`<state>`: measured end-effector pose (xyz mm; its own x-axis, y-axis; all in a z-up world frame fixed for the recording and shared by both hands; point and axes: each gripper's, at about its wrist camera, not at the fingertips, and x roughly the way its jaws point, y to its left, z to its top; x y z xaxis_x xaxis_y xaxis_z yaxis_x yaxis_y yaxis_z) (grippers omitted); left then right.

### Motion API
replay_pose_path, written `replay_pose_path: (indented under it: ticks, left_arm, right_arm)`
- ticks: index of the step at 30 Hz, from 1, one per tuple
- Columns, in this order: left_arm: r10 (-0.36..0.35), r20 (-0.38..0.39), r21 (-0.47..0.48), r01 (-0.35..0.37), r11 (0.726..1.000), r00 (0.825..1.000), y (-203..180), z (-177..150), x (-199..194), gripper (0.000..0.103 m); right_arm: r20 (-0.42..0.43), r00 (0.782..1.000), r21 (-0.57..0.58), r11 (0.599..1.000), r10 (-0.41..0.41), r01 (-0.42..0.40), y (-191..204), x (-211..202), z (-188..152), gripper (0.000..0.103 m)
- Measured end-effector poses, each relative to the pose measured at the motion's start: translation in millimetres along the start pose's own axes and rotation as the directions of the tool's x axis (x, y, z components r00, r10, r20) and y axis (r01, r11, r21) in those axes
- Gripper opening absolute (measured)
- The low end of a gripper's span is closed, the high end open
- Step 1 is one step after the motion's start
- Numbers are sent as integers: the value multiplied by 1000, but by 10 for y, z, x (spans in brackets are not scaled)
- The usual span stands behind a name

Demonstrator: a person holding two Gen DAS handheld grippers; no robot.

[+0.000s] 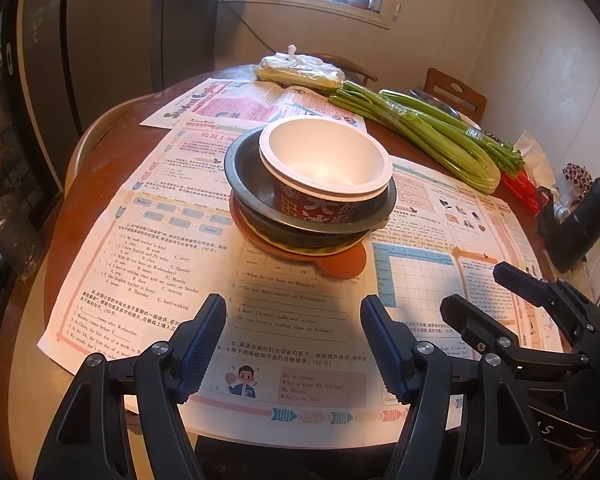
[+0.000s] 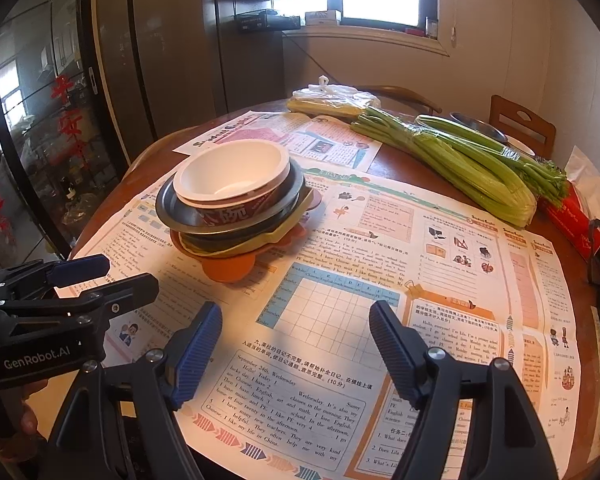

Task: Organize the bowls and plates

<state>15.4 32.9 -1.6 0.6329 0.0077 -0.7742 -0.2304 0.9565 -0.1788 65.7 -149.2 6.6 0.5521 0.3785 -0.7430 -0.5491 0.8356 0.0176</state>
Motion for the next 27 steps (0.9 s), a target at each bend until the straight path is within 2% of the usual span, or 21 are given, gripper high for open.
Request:
replay_pose_path:
  ticks: [14,27]
  left_arm:
    - [31,2,5,-31,1000,1000,-13,-2,-22,71]
    - [30,3,9,-30,1000,1000,-24,-11,-46,71]
  right_arm:
    - [1,1000,-7,1000,-6,6,22,-12,-15,76]
    - [2,1000,-4,1000,-9,9,5,-44,-26,76]
